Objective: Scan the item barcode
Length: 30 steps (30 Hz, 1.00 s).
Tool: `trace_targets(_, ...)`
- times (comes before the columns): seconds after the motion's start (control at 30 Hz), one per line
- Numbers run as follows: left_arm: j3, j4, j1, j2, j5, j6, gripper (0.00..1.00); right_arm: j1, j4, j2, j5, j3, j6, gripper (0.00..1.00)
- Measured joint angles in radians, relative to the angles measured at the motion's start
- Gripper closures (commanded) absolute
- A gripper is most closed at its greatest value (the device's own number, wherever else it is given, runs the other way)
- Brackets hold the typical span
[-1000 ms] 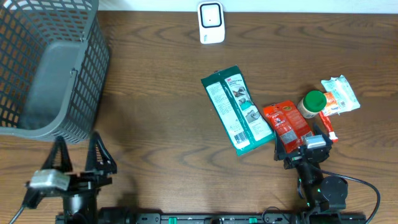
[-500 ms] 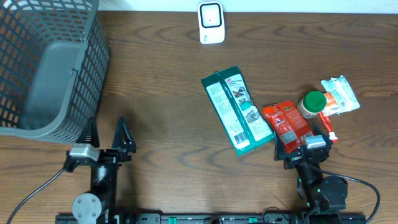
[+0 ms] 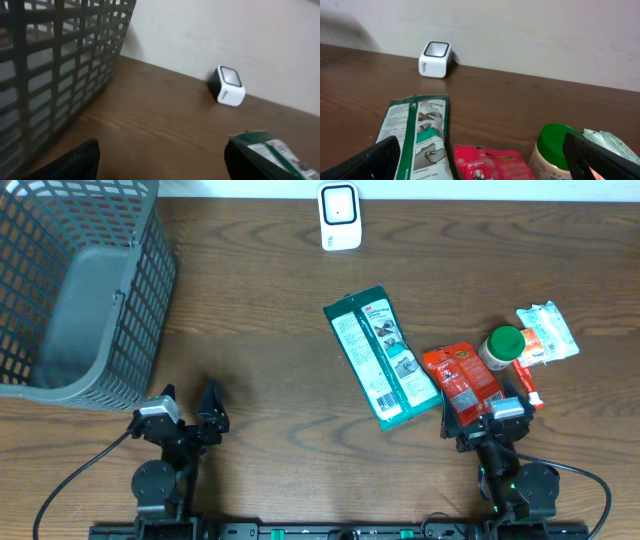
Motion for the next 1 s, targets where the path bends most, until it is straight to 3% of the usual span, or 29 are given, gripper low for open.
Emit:
trace_targets(0.47, 0.001, 0.0, 0.0, 0.0, 0.025, 0.282, 0.2, 0.0, 0.0, 0.0, 0.0, 0.0, 0.0, 0.01)
trace_targets(1.0, 0.001, 0.0, 0.0, 0.0, 0.029, 0.314, 0.2, 0.0, 0.0, 0.0, 0.0, 0.0, 0.0, 0.01)
